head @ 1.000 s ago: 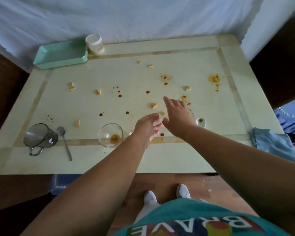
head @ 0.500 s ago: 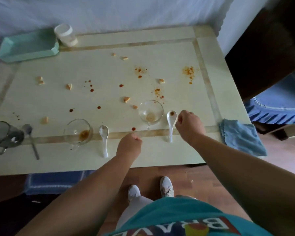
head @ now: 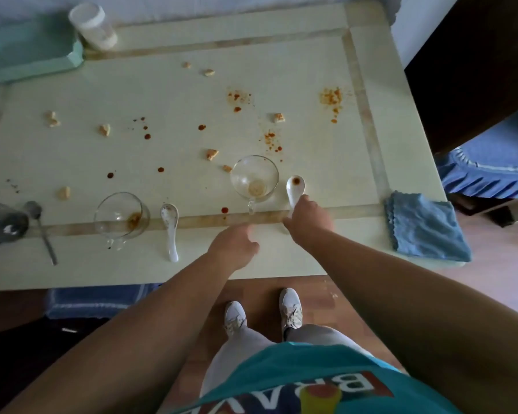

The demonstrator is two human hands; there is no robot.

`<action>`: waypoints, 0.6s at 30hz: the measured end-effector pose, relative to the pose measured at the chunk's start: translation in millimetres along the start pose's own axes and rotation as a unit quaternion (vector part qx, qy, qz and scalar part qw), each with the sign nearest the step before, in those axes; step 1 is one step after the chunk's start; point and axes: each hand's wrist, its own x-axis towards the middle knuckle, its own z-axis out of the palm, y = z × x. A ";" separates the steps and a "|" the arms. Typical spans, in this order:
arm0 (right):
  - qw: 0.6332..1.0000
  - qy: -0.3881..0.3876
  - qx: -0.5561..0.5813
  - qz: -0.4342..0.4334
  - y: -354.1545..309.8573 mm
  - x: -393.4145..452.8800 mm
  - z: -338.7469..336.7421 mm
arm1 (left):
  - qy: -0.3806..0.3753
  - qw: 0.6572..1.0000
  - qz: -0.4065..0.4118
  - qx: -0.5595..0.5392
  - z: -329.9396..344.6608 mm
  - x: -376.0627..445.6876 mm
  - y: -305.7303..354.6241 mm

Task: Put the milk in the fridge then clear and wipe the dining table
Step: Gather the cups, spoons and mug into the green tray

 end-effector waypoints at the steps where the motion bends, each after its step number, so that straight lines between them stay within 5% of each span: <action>1: 1.000 -0.004 0.000 0.014 0.1 0.8 1.5 | -0.018 1.000 -0.005 0.019 -3.1 2.3 4.1; 9: 0.989 -0.083 0.099 0.072 3.0 11.5 1.7 | -0.050 0.994 -0.019 0.099 -9.9 7.9 15.5; 18: 0.981 -0.013 0.193 0.025 -8.8 -1.6 -24.4 | 0.070 0.995 -0.026 -0.072 -1.2 8.4 12.3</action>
